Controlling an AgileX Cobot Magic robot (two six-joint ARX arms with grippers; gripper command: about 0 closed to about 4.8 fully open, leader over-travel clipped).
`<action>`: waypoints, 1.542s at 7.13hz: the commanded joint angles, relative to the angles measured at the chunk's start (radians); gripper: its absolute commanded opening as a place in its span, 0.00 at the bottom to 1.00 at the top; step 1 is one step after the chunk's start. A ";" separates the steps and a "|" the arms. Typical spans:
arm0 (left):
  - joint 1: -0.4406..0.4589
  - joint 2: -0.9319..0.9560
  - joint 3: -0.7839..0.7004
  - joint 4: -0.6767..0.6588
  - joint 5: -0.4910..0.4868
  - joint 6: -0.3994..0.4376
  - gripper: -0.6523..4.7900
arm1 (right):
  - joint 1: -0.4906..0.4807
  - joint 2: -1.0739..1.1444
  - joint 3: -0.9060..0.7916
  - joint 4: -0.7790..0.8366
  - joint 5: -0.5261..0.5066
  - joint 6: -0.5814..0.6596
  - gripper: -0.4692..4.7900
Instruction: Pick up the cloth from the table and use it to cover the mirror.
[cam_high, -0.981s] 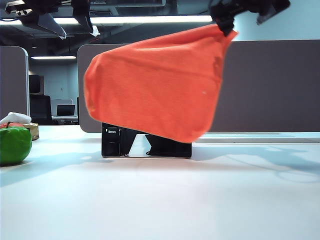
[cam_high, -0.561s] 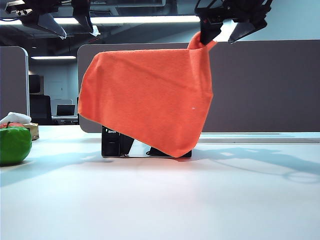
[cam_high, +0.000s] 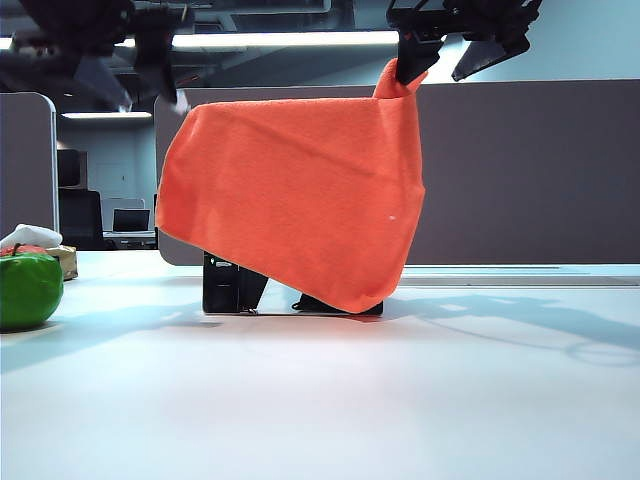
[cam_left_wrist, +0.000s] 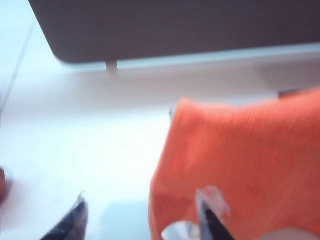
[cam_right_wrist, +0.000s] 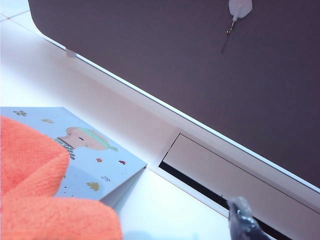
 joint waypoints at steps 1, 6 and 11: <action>-0.001 0.044 0.001 -0.029 0.012 0.004 0.53 | 0.001 -0.006 0.004 0.017 -0.005 0.001 0.94; 0.001 0.136 0.001 -0.022 0.033 0.004 0.11 | 0.001 -0.006 0.004 0.017 -0.002 0.000 0.93; 0.001 0.163 0.001 -0.028 0.041 0.047 0.78 | 0.001 -0.006 0.004 0.018 -0.002 -0.003 0.93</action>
